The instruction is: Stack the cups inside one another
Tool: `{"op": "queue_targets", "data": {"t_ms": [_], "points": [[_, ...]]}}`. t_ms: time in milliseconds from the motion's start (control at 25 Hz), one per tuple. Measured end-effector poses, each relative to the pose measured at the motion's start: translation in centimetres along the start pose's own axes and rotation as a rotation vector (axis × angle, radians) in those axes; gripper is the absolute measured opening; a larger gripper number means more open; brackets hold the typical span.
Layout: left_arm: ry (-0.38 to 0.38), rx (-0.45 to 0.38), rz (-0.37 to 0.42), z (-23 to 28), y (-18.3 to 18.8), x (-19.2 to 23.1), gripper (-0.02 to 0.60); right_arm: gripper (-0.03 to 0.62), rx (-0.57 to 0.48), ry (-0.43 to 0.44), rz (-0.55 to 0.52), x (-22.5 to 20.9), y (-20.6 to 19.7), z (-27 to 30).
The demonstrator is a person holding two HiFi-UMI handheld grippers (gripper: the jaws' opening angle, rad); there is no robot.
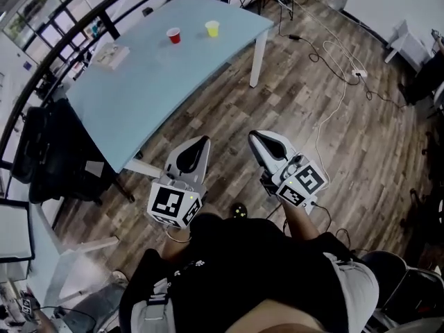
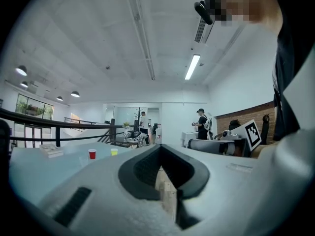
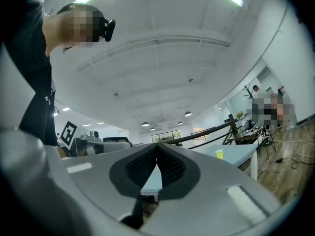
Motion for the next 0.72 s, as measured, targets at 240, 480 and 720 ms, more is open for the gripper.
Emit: {"op": "queue_targets", "data": {"t_ms": [240,480,720], "points": [[0.059,0.017,0.009,-0.7,0.0,-0.4,-0.017,0.006,0.001,0.035,0.037,-0.3,-0.5,-0.2],[0.087,0.025,0.007,-1.2,-0.2,-0.4,-0.017,0.006,0.007,0.047,0.051,-0.5,-1.0,0.2],[0.103,0.025,-0.01,-1.1,-0.8,0.6,-0.017,0.006,0.023,0.044,0.047,-1.0,-1.5,1.0]]}}
Point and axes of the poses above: the fingertips, and each gripper's own axes: z forward along the fingers, x to its left, y out of its top, the point moved 4 cm from there along -z, backward along the fingers, and after that the axes turned 8 degrees about -y, right-handed, at the moved point
